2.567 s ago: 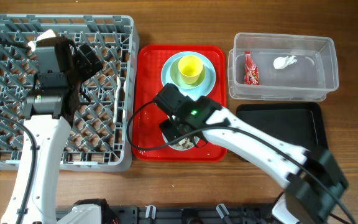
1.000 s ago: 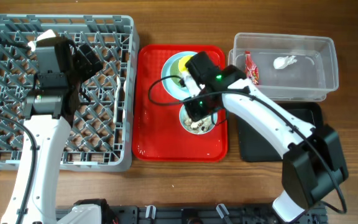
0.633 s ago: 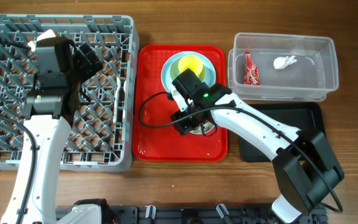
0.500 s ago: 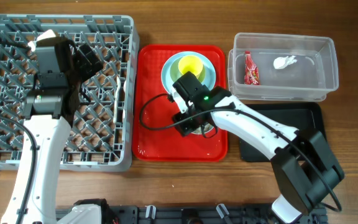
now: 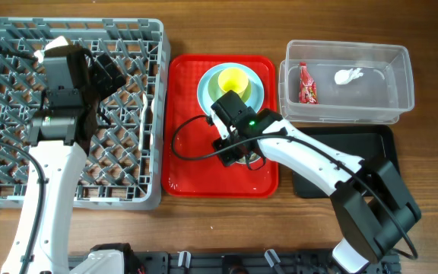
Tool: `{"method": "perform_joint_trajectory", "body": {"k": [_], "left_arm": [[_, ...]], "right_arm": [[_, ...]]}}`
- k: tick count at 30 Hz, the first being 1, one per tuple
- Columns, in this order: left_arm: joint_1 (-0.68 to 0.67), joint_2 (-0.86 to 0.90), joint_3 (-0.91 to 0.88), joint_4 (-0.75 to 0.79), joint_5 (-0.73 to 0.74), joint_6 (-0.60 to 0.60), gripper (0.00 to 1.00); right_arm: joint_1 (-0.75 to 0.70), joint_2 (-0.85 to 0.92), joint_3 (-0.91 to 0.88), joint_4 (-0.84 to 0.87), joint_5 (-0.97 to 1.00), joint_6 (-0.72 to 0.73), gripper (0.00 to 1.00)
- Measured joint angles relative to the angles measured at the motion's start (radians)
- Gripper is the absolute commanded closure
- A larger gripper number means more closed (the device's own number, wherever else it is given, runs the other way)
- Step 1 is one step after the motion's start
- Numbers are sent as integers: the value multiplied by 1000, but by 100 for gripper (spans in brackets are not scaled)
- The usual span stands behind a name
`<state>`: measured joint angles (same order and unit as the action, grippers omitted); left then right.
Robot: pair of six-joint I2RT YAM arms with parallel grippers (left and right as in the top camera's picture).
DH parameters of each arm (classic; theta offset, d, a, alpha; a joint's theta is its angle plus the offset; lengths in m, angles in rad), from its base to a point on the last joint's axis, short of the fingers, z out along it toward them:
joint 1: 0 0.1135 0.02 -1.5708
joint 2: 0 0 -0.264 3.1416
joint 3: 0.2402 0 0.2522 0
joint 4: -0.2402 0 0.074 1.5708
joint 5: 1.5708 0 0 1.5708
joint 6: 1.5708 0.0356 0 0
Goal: Sort waste into correct bins and load items into the dishwasher rack
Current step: 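Grasp the rim of the rice bowl with the right gripper, then carry the rice bowl over the black tray with the right gripper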
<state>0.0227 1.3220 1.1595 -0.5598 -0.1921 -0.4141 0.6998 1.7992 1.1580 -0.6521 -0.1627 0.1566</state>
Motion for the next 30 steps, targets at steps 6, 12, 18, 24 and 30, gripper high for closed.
{"method": "perform_joint_trajectory", "body": {"k": [6,12,18,24,30], "left_arm": [[0,0,0,0,0,0,0],[0,0,0,0,0,0,0],[0,0,0,0,0,0,0],[0,0,0,0,0,0,0],[0,0,0,0,0,0,0]], "right_arm": [[0,-10,10,-57,10,0,96],[0,-80,12,-81,51,41,96],[-12,-262,12,-181,97,90,96],[-110,-428,18,-352,131,184,96],[-195,-455,17,-462,198,293,96]]}}
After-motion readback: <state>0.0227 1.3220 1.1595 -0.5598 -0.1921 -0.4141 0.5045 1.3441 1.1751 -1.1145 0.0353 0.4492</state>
